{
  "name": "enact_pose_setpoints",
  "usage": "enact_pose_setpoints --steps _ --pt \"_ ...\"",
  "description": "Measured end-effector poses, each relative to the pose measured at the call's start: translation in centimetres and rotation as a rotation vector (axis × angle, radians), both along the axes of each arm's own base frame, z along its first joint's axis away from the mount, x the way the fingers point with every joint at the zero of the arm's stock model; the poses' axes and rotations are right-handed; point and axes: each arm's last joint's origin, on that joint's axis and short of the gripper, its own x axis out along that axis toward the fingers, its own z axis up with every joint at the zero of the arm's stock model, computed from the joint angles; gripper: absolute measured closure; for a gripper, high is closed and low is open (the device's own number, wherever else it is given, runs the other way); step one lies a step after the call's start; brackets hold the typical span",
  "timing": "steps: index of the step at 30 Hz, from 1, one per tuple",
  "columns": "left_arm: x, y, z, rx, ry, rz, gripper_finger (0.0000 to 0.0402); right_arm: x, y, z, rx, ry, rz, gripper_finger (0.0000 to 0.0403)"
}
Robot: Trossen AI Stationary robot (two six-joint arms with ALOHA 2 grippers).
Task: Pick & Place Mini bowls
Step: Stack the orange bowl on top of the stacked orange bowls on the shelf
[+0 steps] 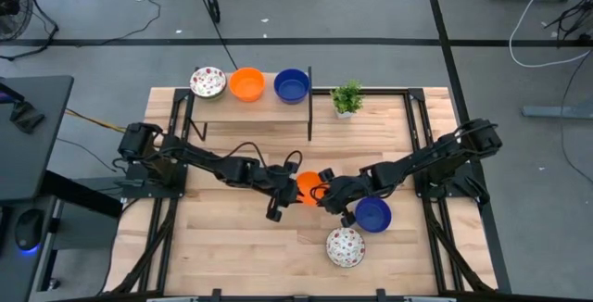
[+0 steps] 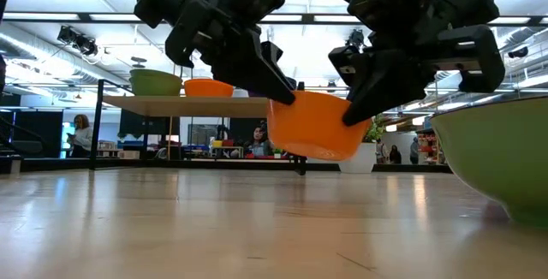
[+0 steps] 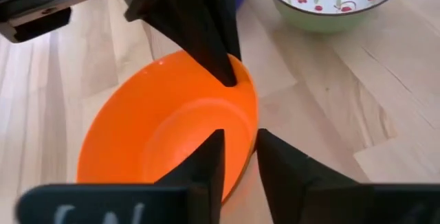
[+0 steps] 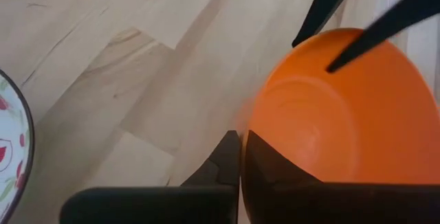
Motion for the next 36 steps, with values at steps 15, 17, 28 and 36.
enact_pose_setpoints --steps 15,17,28,36 --pt "-0.3 -0.4 -0.3 -0.044 0.039 -0.097 0.0396 0.7 0.2 0.8 0.02 -0.123 0.006 0.0342" --pt "-0.3 -0.3 -0.4 -0.036 0.05 -0.087 0.0396 1.2 0.4 1.8 0.04 -0.21 0.004 0.0318" --pt "-1.1 -1.1 -0.4 0.04 0.095 0.043 0.0397 -2.0 3.5 4.6 0.229 -0.233 0.007 0.0241" --pt "-4.4 0.0 6.7 0.023 -0.045 0.189 0.0396 -7.3 6.9 1.1 0.433 -0.255 -0.246 0.0267"
